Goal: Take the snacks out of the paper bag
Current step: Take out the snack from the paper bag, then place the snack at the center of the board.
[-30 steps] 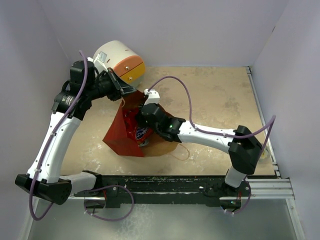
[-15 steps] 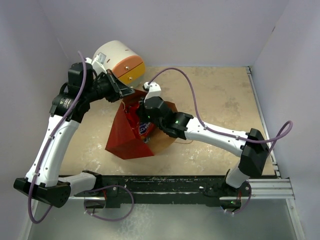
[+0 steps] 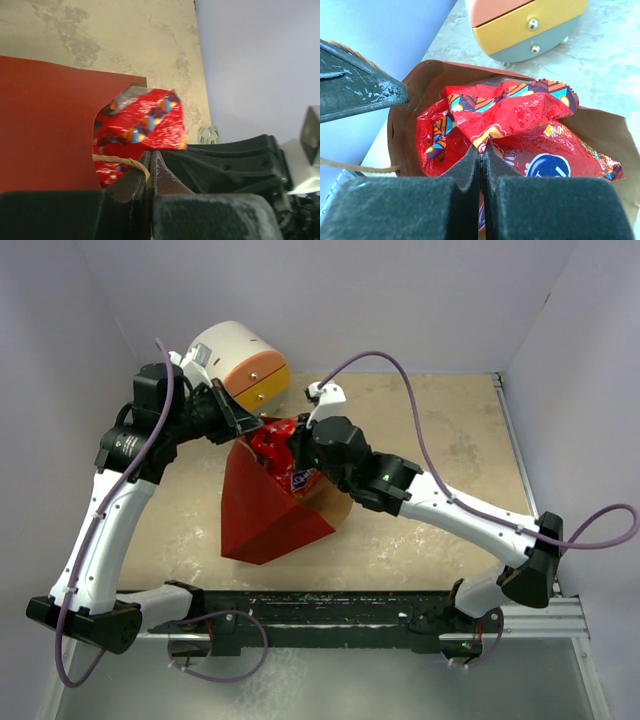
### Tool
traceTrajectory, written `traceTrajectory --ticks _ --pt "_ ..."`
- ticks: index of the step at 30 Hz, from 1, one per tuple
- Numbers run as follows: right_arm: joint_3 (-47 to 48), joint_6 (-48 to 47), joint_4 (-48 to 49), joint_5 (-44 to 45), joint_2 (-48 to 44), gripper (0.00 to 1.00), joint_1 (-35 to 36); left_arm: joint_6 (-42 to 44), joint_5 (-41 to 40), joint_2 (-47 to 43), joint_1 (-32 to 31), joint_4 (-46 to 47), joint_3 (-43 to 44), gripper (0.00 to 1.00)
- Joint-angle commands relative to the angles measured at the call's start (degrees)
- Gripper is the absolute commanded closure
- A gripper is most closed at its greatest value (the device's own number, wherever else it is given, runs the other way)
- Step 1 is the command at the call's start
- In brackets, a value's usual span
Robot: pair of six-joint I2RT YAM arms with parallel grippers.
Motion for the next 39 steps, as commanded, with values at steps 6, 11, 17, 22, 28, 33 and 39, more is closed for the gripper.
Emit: traceTrajectory --ticks 6,11,17,22,28,33,39 --pt "9.55 -5.33 0.59 10.91 -9.96 1.0 -0.25 3.22 -1.79 0.06 0.08 2.96 5.02 1.0" --pt "13.06 -7.73 -2.89 17.31 -12.49 1.0 -0.27 6.11 -1.42 0.83 0.11 2.24 5.08 1.0" --pt "18.83 -9.5 -9.6 24.71 -14.3 1.0 -0.35 14.41 -4.58 4.1 0.08 -3.76 10.84 1.0" --pt "20.96 -14.98 -12.96 33.41 -15.57 1.0 -0.44 20.09 -8.46 5.12 0.09 -7.26 15.0 1.0" --pt "21.99 -13.53 -20.16 39.56 -17.64 1.0 -3.3 26.11 -14.13 4.42 0.01 -10.75 16.25 1.0" --pt "20.51 -8.14 -25.67 33.74 -19.16 1.0 -12.61 30.47 -16.18 2.32 -2.3 -11.13 15.94 1.0" --pt "15.18 -4.8 -27.04 25.93 -18.36 1.0 -20.91 36.61 -25.81 2.95 -9.11 -12.71 16.93 1.0"
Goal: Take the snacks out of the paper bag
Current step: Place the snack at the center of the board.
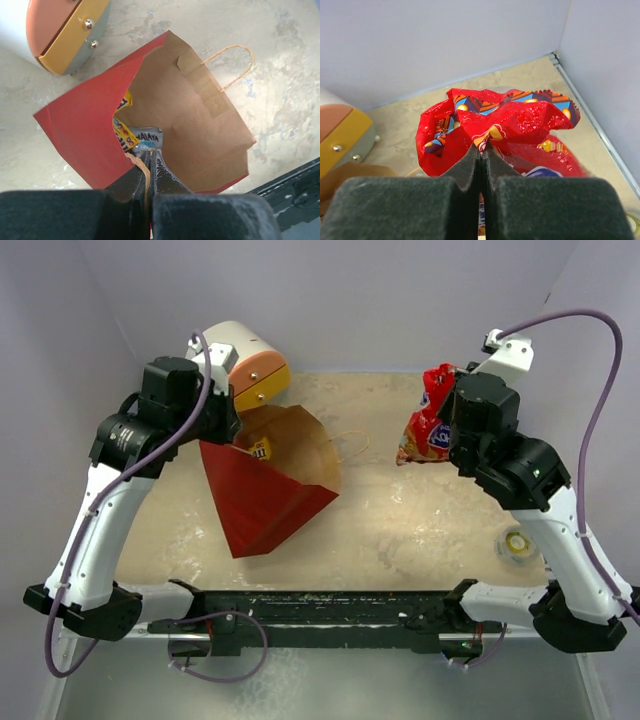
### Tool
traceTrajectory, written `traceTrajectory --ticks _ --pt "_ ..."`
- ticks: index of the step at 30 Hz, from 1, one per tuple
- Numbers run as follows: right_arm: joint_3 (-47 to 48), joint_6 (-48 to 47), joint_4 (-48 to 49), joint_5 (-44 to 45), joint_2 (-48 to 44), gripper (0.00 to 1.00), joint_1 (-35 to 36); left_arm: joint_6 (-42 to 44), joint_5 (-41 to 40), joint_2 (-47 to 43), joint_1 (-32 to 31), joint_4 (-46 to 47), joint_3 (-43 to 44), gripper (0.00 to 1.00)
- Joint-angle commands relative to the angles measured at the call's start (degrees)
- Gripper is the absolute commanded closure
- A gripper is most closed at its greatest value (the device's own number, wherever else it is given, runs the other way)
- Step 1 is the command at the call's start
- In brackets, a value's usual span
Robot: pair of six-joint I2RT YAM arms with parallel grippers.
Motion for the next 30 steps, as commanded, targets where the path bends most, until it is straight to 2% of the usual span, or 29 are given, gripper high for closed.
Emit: traceTrajectory --ticks 1,4,10,15,19,23,30 --pt "-1.72 4.04 3.55 -5.53 0.15 1.0 -4.84 6.12 -8.38 -1.32 -3.18 3.08 3.64 1.0" --pt "-4.91 7.33 4.69 -11.35 0.75 1.0 -11.83 3.14 -5.61 0.77 -3.21 3.01 4.32 1.0" --pt "-15.47 13.98 11.83 -27.91 2.48 1.0 -28.71 -4.54 9.5 3.26 -3.21 8.26 -0.29 1.0" --pt "-23.21 18.31 16.22 -37.62 5.8 1.0 -42.13 -7.89 13.69 3.23 -3.21 11.98 -3.56 1.0" --pt "-30.68 19.66 21.73 -37.86 8.76 1.0 -46.68 -9.27 14.17 3.01 -3.21 12.59 -4.41 1.0" --pt "-33.23 19.24 25.09 -36.54 13.19 1.0 -50.71 -8.33 12.62 3.87 -3.21 9.65 -2.83 1.0" --pt "-28.69 18.33 26.79 -34.61 25.24 1.0 -56.39 -9.1 11.15 3.57 -3.21 8.69 -2.79 1.0"
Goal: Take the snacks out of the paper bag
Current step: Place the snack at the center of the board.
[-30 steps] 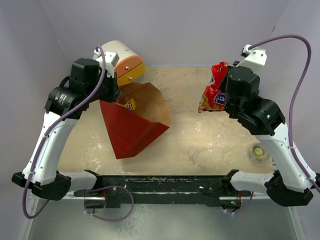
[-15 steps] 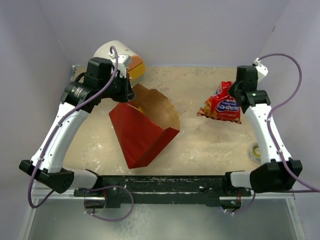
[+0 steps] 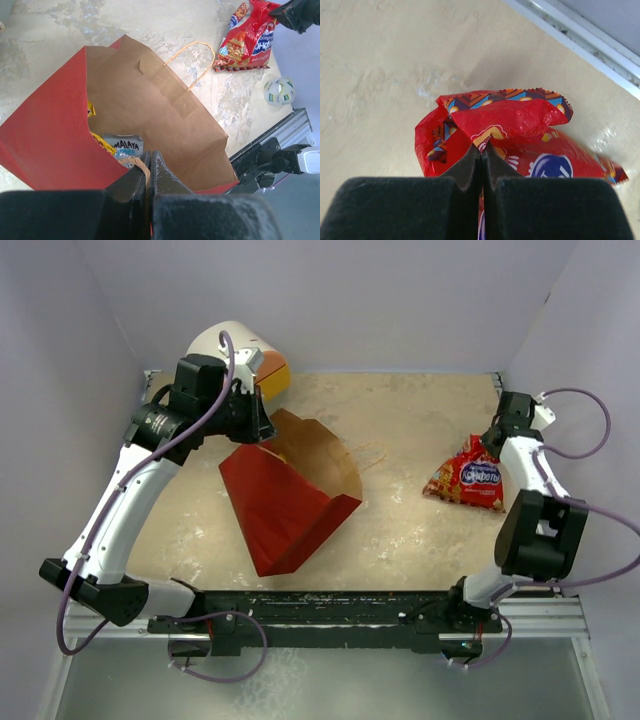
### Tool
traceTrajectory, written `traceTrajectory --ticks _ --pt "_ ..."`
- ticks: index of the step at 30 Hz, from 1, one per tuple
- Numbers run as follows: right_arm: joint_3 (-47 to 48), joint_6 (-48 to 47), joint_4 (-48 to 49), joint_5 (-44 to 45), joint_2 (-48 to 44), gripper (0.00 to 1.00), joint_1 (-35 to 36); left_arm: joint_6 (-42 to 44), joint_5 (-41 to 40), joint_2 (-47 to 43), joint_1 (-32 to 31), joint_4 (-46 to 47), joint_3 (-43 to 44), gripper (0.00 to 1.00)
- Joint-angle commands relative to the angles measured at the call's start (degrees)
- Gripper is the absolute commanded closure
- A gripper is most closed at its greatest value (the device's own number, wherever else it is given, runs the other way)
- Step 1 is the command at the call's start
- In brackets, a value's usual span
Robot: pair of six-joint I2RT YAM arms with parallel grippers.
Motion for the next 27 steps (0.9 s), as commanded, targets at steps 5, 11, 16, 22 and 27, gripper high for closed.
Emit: traceTrajectory --ticks 5,11,16,22,27 --pt "13.91 -5.24 2.06 2.55 10.95 0.6 -2.1 0.09 -2.87 -2.05 -0.19 3.26 0.21 1.0" --pt "12.7 -9.17 -1.19 1.47 1.99 0.11 -2.17 1.77 -6.82 -2.9 -0.2 5.03 0.01 1.0" --pt "11.78 -11.79 -8.05 -4.72 -6.58 0.0 -1.89 -0.79 -5.92 -4.54 -0.1 8.62 -3.83 1.0" --pt "8.02 -15.23 -8.72 -17.45 -15.22 0.0 10.58 -3.39 -4.1 -3.86 -0.1 9.24 -4.13 1.0" --pt "8.34 -15.5 -8.5 -35.66 -15.25 0.03 21.53 -3.37 -3.98 -3.25 -0.15 8.63 -4.02 1.0"
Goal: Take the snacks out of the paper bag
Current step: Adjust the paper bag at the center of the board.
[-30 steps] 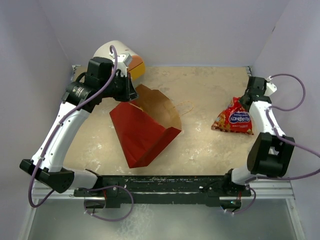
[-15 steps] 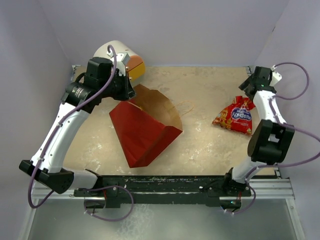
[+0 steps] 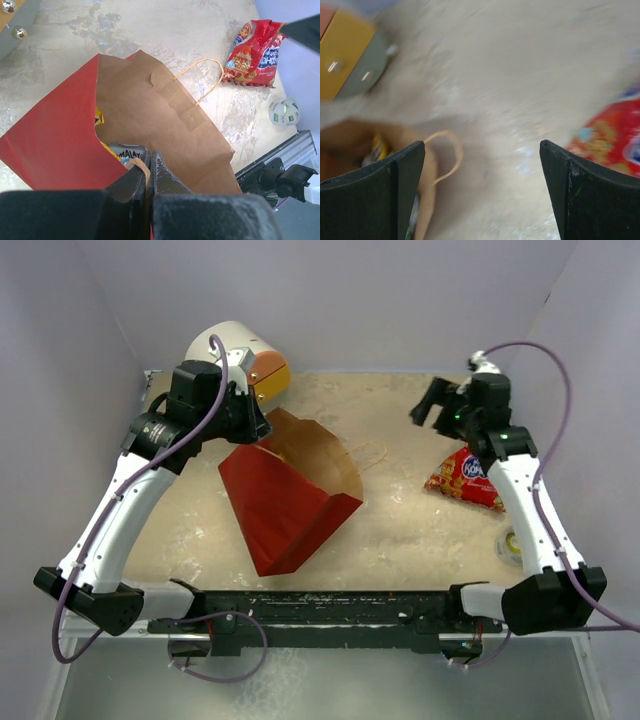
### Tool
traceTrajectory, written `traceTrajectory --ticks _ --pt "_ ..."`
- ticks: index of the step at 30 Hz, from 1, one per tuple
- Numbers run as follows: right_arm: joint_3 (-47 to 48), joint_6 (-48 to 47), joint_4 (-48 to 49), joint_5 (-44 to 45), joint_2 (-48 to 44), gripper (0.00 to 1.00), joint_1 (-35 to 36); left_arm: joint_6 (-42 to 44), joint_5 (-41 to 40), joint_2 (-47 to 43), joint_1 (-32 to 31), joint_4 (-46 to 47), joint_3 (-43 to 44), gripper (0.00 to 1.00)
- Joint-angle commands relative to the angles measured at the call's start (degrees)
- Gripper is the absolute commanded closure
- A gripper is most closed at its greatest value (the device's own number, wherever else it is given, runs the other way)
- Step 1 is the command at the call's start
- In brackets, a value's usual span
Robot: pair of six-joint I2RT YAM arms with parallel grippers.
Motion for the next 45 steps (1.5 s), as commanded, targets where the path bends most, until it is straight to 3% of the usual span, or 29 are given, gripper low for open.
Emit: traceTrajectory --ticks 1,7,13,17,19,24,26,32,36,40,45 --pt "0.17 -1.55 -0.62 -19.2 0.67 0.03 7.31 -1.26 0.63 -0.03 -0.04 3.41 0.67 1.0" --pt "-1.46 3.39 2.79 -25.48 4.35 0.03 10.77 -5.01 3.49 0.28 0.06 2.18 1.68 1.0" --pt "-1.38 0.77 0.52 -21.48 13.28 0.12 10.77 -5.39 3.04 0.5 0.53 0.57 1.4 1.0" --pt "-0.95 -1.12 2.86 -23.55 17.65 0.2 10.86 -4.84 2.88 0.36 1.11 -0.92 1.4 1.0" --pt "-0.67 -0.61 4.87 -25.4 19.63 0.32 10.86 -4.27 2.91 -0.02 1.73 -1.36 1.12 1.0" --pt "-2.64 1.42 6.89 -31.99 20.61 0.84 12.15 -2.45 2.59 0.22 4.62 -3.6 3.68 1.0" --pt "-4.49 1.84 6.3 -32.61 19.17 1.0 13.59 -0.83 1.71 1.25 6.11 -4.89 6.57 1.0" --pt "-10.27 13.03 12.15 -29.99 10.71 1.0 24.43 3.89 -5.66 6.35 8.09 -7.03 17.79 1.0" --pt "-14.07 25.0 21.49 -24.54 6.23 1.0 34.14 6.72 -3.94 8.64 8.19 -5.19 21.88 1.0" --pt "-15.6 28.87 27.4 -21.18 7.38 0.99 38.95 9.56 4.69 7.61 8.16 -1.41 16.29 1.0" --pt "-15.2 23.16 21.41 -22.56 10.91 0.89 39.79 6.0 12.89 1.93 8.15 2.96 0.64 1.0"
